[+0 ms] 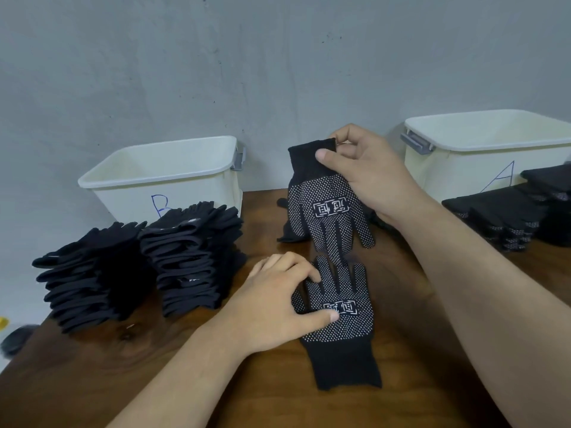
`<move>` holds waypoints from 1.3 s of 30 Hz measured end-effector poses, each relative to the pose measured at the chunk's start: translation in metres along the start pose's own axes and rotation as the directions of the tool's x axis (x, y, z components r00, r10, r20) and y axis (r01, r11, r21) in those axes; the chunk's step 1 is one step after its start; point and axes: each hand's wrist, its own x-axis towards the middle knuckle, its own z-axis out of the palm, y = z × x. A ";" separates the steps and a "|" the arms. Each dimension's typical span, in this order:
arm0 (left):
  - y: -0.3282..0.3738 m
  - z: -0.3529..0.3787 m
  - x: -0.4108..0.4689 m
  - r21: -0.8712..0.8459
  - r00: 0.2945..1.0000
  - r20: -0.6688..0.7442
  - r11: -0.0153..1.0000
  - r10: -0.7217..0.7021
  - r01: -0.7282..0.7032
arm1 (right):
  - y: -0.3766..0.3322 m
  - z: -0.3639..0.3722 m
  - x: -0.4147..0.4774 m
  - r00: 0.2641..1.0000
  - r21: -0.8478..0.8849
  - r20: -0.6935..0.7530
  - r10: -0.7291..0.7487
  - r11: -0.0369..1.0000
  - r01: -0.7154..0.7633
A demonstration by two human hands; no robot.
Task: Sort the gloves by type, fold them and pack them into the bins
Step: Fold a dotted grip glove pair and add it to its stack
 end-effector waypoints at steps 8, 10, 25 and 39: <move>0.026 -0.033 0.000 -0.566 0.666 -0.655 0.816 -0.356 -0.121 | -0.005 0.036 -0.023 0.981 0.093 0.143 -0.131 0.989 0.118; 0.033 -0.037 -0.002 -0.605 0.641 -0.669 0.776 -0.375 -0.177 | -0.006 0.052 -0.033 0.968 0.054 0.182 -0.174 0.984 0.167; 0.020 -0.060 -0.011 -0.638 0.474 -0.717 0.756 -0.512 -0.147 | -0.001 0.073 -0.056 0.965 -0.041 0.133 -0.226 0.972 0.233; 0.012 -0.049 -0.008 -0.601 0.565 -0.704 0.785 -0.431 -0.151 | -0.004 0.056 -0.038 0.944 0.295 0.324 0.055 0.943 -0.156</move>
